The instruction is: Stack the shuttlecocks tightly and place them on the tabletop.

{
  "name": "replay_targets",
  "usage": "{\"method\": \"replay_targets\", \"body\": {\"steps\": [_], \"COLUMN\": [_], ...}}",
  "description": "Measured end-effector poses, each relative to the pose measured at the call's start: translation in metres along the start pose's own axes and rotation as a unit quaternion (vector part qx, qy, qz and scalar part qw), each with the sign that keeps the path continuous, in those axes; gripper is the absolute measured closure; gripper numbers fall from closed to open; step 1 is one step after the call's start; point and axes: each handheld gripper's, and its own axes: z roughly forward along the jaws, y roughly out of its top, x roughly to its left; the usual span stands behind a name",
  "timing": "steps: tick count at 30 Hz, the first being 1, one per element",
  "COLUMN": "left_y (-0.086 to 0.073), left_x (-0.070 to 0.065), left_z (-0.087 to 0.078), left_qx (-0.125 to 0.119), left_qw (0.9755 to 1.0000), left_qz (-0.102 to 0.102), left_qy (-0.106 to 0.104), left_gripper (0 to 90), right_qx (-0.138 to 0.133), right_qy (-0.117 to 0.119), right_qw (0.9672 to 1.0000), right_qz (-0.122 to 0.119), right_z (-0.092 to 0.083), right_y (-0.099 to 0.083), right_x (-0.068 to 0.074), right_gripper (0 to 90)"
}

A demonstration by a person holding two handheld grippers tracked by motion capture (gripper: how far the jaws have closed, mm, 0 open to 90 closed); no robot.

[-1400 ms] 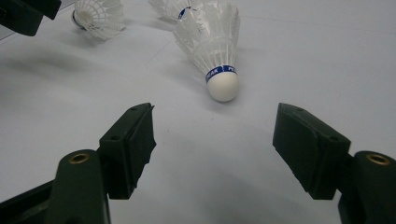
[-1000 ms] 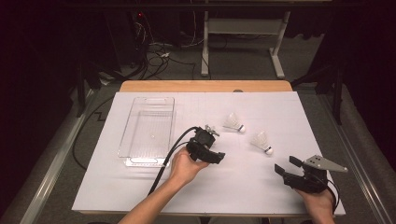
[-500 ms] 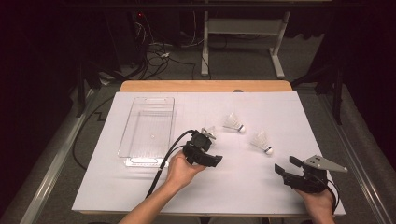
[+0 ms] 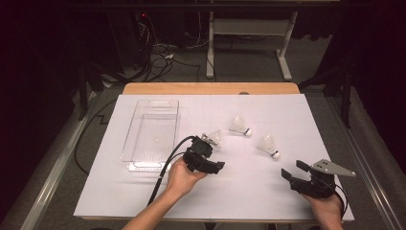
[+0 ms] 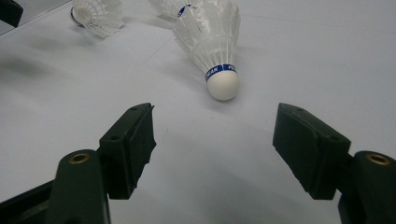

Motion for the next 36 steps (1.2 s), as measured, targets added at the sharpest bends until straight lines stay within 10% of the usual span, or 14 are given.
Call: {"method": "replay_targets", "body": {"steps": [36], "left_y": [-0.034], "left_x": [0.004], "left_z": [-0.016], "left_qx": [-0.018], "left_qw": [0.9997], "left_qz": [-0.012], "left_qy": [0.008], "left_gripper": [37.5], "right_qx": [0.003], "right_qy": [0.002], "right_qw": [1.0000], "right_qz": [0.003], "right_z": [0.001], "right_y": [0.000], "right_x": [0.000], "right_gripper": [29.6]}}
